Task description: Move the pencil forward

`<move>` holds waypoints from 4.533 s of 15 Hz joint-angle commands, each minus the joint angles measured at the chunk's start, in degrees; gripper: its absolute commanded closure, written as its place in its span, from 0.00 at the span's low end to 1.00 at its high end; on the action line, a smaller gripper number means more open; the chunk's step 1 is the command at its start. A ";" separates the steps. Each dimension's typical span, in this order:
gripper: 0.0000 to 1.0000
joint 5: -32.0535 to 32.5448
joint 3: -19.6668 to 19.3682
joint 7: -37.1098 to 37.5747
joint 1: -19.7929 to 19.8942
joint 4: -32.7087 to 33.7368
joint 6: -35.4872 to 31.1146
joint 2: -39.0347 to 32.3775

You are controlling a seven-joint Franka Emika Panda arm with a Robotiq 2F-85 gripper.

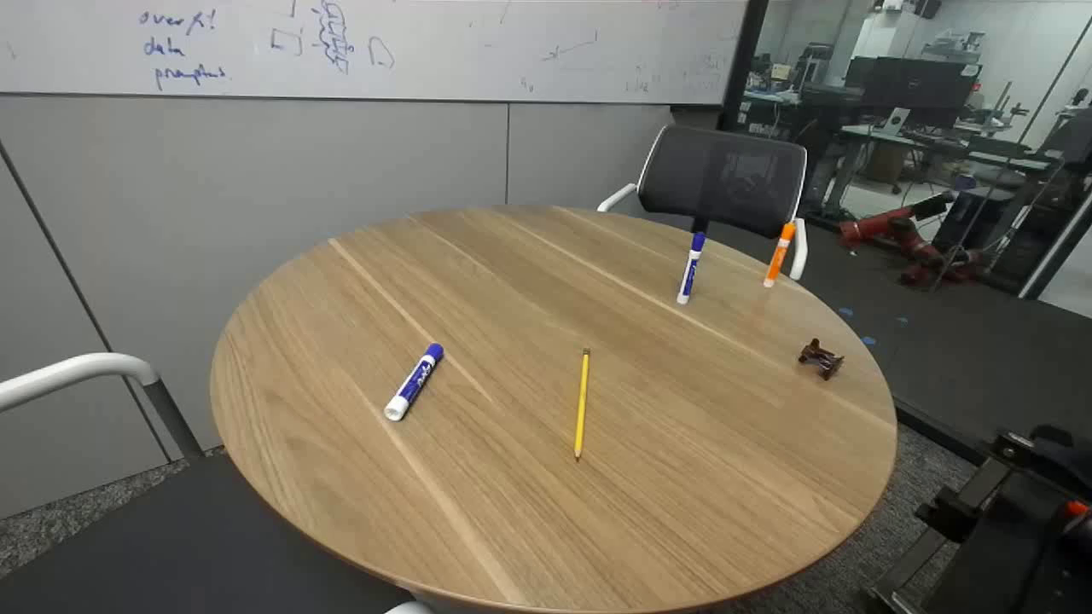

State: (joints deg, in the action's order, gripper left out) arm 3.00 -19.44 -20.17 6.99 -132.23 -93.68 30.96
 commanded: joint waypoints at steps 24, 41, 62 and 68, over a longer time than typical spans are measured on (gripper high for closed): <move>0.00 -10.59 20.60 30.66 -7.93 -5.71 -38.81 -27.01; 0.00 -8.25 16.82 51.79 -19.92 26.71 -53.19 -71.62; 0.82 -7.51 14.20 61.41 -23.84 40.99 -46.40 -83.43; 0.98 -7.46 14.50 62.20 -24.06 40.75 -45.15 -81.51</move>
State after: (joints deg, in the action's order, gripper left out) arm -5.49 -4.27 40.55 -16.29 -91.71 -140.62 -51.93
